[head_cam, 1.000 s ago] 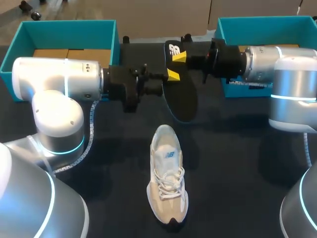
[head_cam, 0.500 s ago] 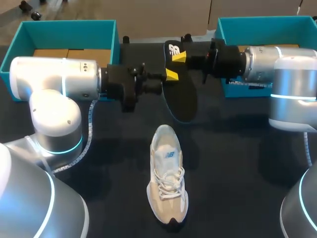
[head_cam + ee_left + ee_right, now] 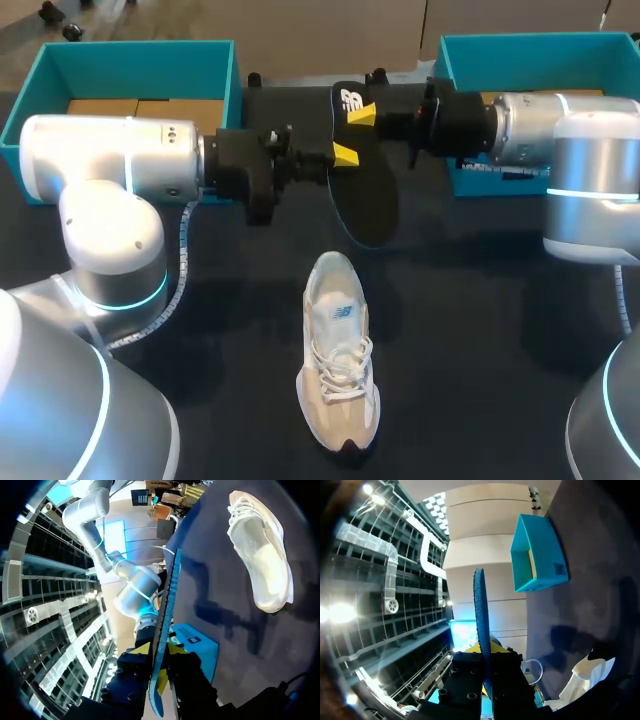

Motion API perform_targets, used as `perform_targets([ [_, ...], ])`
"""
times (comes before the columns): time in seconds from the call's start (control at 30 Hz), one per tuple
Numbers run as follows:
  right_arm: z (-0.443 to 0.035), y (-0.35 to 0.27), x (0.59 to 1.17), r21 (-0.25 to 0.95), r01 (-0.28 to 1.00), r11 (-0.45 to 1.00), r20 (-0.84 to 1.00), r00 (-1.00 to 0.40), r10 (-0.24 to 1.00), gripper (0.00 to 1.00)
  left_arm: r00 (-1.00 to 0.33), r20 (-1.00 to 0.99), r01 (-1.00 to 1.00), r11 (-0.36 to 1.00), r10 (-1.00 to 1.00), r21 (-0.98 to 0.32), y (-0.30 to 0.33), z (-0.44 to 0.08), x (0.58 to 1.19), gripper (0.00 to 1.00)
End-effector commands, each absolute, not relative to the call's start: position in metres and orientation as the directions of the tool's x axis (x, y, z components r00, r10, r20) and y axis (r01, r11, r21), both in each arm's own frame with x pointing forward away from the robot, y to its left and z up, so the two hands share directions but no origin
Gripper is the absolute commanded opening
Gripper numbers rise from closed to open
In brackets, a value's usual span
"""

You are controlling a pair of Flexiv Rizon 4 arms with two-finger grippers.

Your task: Take the shoe out of the shoebox, open the shoe tongue, remove and reinsert the insole, then place the shoe into the shoebox

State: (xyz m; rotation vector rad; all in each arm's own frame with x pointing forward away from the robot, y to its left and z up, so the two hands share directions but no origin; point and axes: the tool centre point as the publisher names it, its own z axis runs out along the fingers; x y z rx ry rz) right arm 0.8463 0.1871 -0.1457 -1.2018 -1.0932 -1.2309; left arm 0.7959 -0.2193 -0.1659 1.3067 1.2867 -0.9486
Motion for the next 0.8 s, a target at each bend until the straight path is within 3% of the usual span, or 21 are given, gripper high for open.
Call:
perform_targets([
  [0.03, -0.146, 0.188, 0.845, -0.056, 0.998, -0.035, 0.995, 0.053, -0.08, 0.0, 0.112, -0.978, 0.986, 0.105, 0.173, 0.132, -0.225, -0.168, 0.796, 0.0],
  [0.27, -0.146, 0.187, 0.844, -0.048, 0.998, -0.039, 0.995, 0.044, -0.086, 0.0, 0.111, -0.982, 0.987, 0.102, 0.155, 0.128, -0.224, -0.164, 0.794, 0.0],
  [0.3, -0.145, 0.187, 0.844, -0.045, 0.998, -0.04, 0.995, 0.041, -0.089, 0.32, 0.112, -0.982, 0.986, 0.102, 0.153, 0.129, -0.223, -0.163, 0.794, 0.0],
  [0.33, -0.145, 0.186, 0.843, -0.041, 0.998, -0.045, 0.995, 0.037, -0.09, 0.94, 0.113, -0.982, 0.986, 0.102, 0.15, 0.129, -0.222, -0.162, 0.793, 0.0],
  [0.37, -0.144, 0.185, 0.842, -0.036, 0.998, -0.052, 0.995, 0.031, -0.091, 1.0, 0.112, -0.982, 0.986, 0.102, 0.149, 0.128, -0.22, -0.161, 0.794, 0.0],
  [0.57, -0.146, 0.176, 0.835, -0.028, 0.997, -0.065, 0.995, 0.022, -0.101, 1.0, 0.093, -0.984, 0.987, 0.117, 0.15, 0.111, -0.203, -0.16, 0.799, 0.0],
  [0.8, -0.148, 0.163, 0.825, -0.031, 0.997, -0.068, 0.995, 0.025, -0.093, 1.0, -0.065, -0.984, 0.995, 0.086, 0.169, -0.051, -0.18, -0.157, 0.805, 0.0],
])
